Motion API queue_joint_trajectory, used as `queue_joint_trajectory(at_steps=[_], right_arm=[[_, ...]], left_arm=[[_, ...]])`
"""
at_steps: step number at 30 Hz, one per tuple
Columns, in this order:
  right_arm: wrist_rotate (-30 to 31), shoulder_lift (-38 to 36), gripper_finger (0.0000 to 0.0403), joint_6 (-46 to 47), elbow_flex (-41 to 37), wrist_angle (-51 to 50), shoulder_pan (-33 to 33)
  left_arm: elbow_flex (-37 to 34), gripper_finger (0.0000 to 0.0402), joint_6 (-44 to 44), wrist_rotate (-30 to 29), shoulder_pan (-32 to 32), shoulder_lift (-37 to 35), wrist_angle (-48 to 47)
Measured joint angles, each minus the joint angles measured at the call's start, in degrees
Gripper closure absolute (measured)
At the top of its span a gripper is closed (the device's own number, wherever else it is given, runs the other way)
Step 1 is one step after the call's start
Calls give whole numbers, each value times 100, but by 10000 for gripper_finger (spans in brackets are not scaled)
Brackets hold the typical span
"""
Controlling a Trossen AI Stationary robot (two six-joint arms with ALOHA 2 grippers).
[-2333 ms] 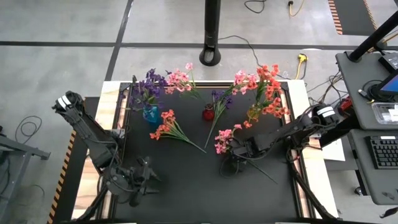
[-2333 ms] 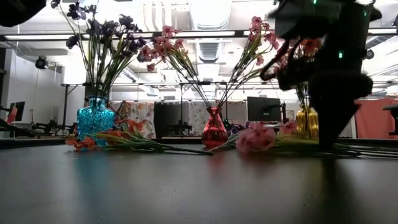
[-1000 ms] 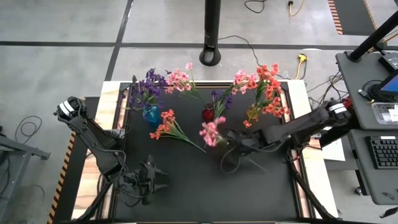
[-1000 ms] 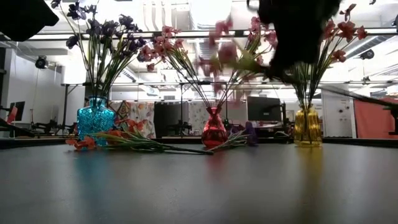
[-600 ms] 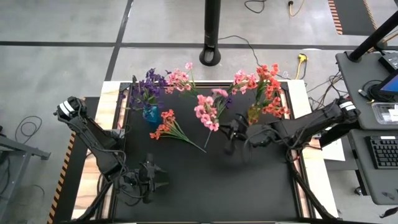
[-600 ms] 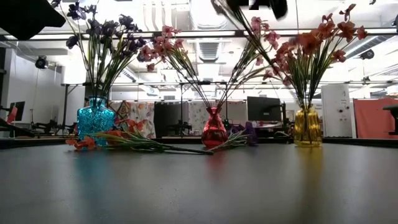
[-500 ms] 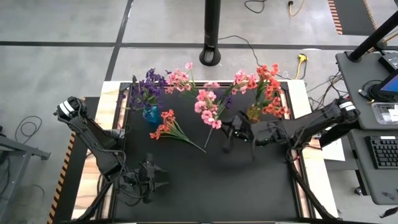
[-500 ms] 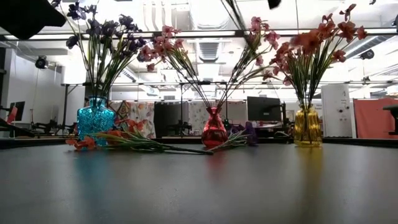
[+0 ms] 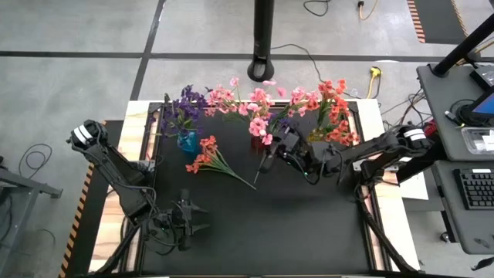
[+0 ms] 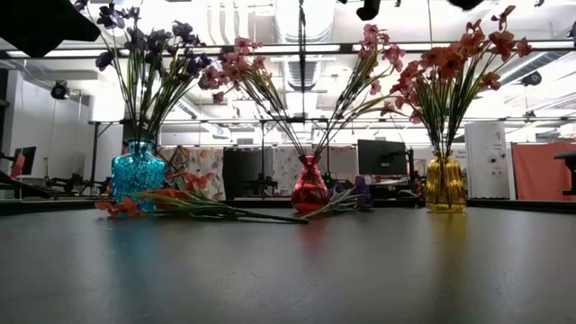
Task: Sort flowers into vase by color
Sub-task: Put the pink flower into the red vase
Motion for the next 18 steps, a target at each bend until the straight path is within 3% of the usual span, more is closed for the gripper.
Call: queue_joint_trajectory(at_steps=[8, 18], right_arm=[[111, 776, 385, -1329, 0, 2075, -421], [233, 1095, 385, -1518, 0, 2304, -1051]], left_arm=[[0, 208, 0, -74, 0, 0, -49], [-2, 208, -7, -74, 0, 0, -107]])
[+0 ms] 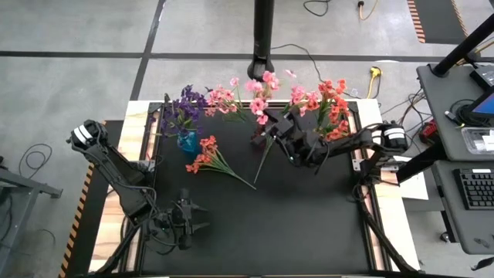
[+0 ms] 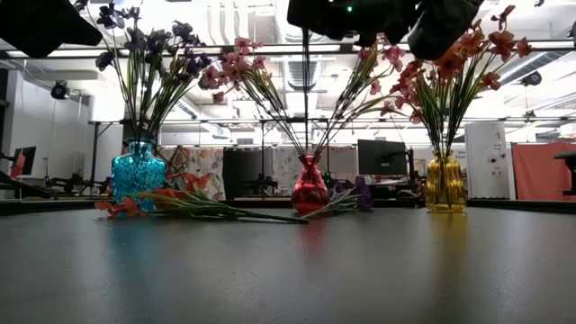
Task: Sort flowers into vase by color
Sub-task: Put the pink flower into the red vase
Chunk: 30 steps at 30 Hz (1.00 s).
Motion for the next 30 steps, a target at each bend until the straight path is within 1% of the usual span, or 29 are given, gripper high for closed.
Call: queue_joint_trajectory(at_steps=[8, 13, 21, 23, 30], right_arm=[[-10, 33, 385, 223, 0, -26, -81], [160, 33, 385, 198, -11, -67, -81], [261, 33, 385, 403, -11, -539, -83], [260, 33, 385, 409, -13, -560, -82], [264, 33, 366, 410, -13, -641, -81]], left_arm=[[-2, 208, 0, 0, 0, 0, -45], [-2, 208, -2, -2, 0, 0, -62], [-2, 208, -2, -7, 0, 0, -77], [-2, 208, -2, -82, 0, 0, -83], [-2, 208, -5, -146, 0, 0, -102]])
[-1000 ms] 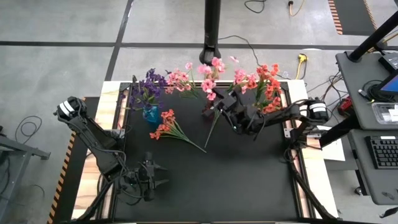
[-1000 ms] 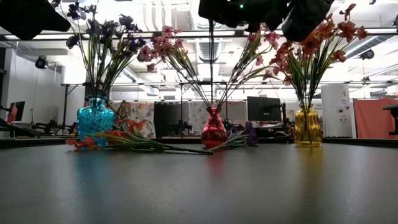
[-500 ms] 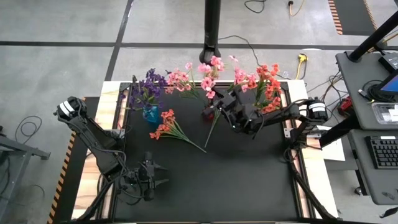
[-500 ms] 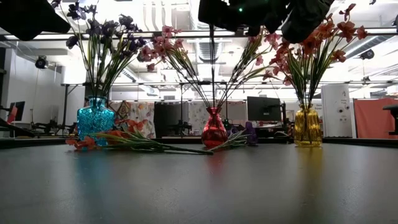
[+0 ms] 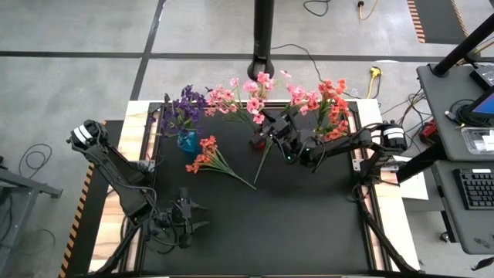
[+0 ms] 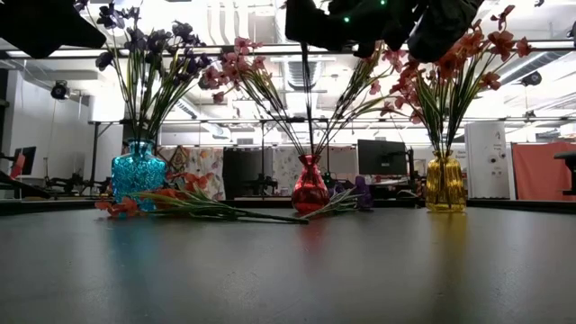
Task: Sort flowers into vase by color
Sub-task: Put the pink flower into the red vase
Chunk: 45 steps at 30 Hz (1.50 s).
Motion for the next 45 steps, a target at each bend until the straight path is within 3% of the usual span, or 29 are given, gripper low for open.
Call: queue_joint_trajectory(at_steps=[20, 31, 45], right_arm=[[468, 0, 254, 103, -2, -627, 4], [1295, -11, 174, -168, 51, -970, 244], [2283, -22, 79, 3, 734, -3066, 670]], left_arm=[[0, 208, -21, -2, 0, 0, -18], [0, 208, -21, -4, 0, 0, -14], [0, 208, -19, -153, 0, 0, -11]])
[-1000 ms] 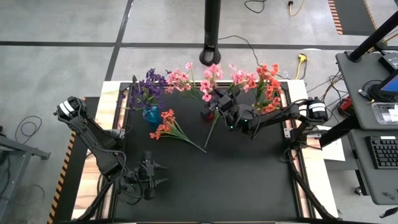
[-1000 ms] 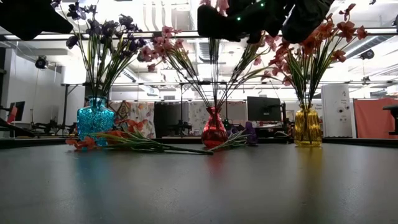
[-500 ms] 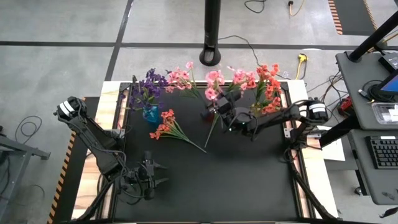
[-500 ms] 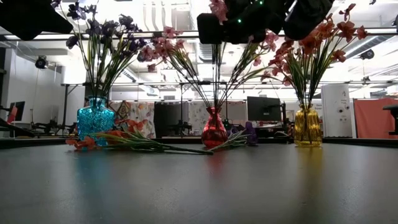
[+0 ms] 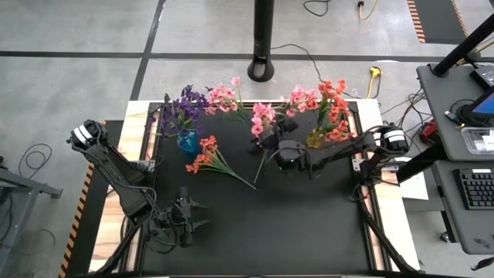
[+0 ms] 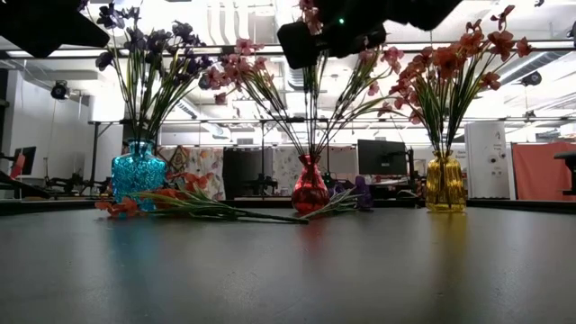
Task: Sort flowers into vase by color
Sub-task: Put the pink flower into the red vase, then put the orange flower into the yellow vase
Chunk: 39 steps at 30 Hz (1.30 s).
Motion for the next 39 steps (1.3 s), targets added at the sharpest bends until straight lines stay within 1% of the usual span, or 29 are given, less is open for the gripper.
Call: queue_joint_trajectory(at_steps=[5, 10, 13, 21, 24, 33, 39], right_arm=[[384, -2, 54, 44, 263, -636, 131], [425, -2, 44, 490, 537, -1499, 245], [423, -2, 44, 966, 717, -2224, 279], [384, -2, 44, 2671, 1236, -4663, 285], [348, -2, 44, 3095, 1405, -5315, 301], [105, -27, 44, 3614, 1738, -6359, 560], [106, -70, 44, 3720, 1860, -6552, 749]], left_arm=[[0, 208, 0, 0, 0, 0, 0], [0, 208, 0, 0, 0, 0, -1], [0, 208, 0, 0, 0, 0, 0], [0, 208, 0, 0, 0, 0, 0], [0, 208, 0, 2, 0, 0, -1], [0, 208, -2, 2, 0, 0, 0], [0, 208, -18, 2, 0, 0, 2]])
